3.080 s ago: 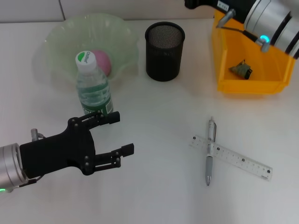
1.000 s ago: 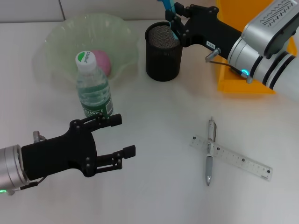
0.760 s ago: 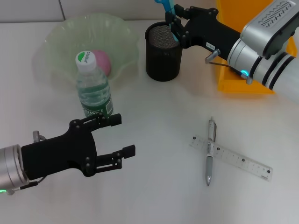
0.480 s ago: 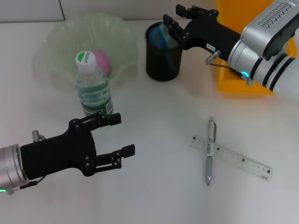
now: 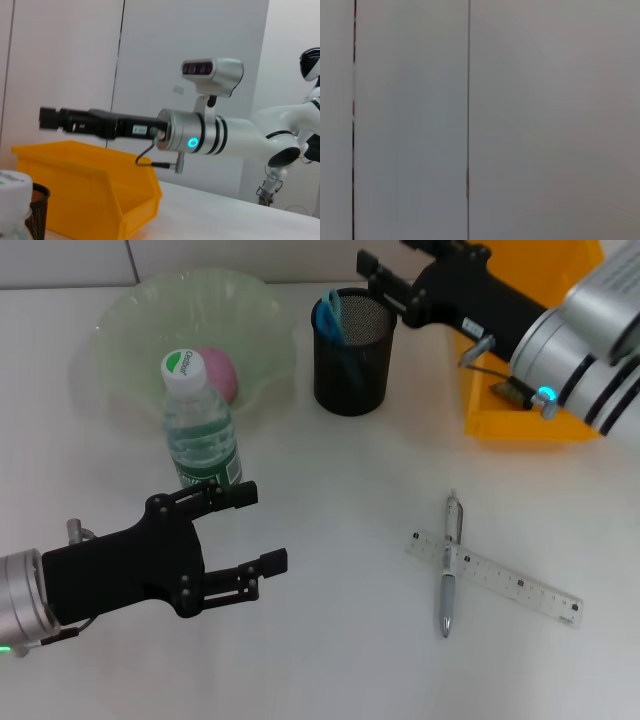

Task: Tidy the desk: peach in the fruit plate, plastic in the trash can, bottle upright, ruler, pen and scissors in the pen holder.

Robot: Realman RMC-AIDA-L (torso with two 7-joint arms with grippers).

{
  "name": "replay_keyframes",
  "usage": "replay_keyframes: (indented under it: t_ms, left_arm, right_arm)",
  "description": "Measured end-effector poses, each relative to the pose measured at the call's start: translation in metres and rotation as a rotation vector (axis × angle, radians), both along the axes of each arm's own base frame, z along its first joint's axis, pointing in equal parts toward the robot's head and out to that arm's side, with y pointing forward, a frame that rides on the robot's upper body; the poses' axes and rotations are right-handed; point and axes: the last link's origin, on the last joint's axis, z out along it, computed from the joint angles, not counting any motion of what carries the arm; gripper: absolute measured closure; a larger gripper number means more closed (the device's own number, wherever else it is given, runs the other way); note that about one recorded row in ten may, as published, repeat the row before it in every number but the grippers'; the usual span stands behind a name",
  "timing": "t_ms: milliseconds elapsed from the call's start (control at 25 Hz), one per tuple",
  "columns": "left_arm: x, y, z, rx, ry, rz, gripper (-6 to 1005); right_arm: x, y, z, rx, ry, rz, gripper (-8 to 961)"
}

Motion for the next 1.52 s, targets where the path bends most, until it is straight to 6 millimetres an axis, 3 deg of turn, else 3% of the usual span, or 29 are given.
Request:
replay_keyframes:
  t_ms: [80,320,520,680,800,880,1040,1240,1520]
  left_arm:
    - [0.0,0.0,0.0,-0.003,-0.001,0.003,186]
    - [0.003,0.002,-0.001,-0.011,0.001,-0.01,186]
    - [0.004,0.003,-0.001,-0.018,0.0,-0.016,186]
    - [0.004,0.002,-0.001,-0.019,0.001,-0.016,186]
    - [0.004,0.002,-0.002,-0.022,0.002,-0.018,186]
    - [0.005,0.002,-0.002,-0.027,0.004,-0.024,186]
    - [0.007,0.004,-0.005,-0.063,0.023,-0.032,187]
    - [0.01,0.007,-0.008,-0.109,0.049,-0.04,187]
    - [0.01,0.009,-0.008,-0.106,0.048,-0.037,187]
  right_arm:
    - [-0.008,-0.007,0.015,-0.035,0.069,0.017,456]
    - [-0.028,-0.014,0.05,-0.188,0.08,0.016,261]
    - [-0.036,-0.023,0.077,-0.436,-0.082,-0.103,143]
    - [-0.028,-0.036,0.106,-0.618,-0.355,-0.284,143]
    - [-0.026,-0.044,0.114,-0.668,-0.472,-0.328,143]
    - [-0.027,-0.055,0.117,-0.748,-0.582,-0.34,143]
    - [-0.029,-0.061,0.118,-0.803,-0.624,-0.333,143]
    - [-0.026,-0.06,0.119,-0.824,-0.714,-0.351,143]
    - [-0.025,-0.065,0.096,-0.856,-0.8,-0.249,143]
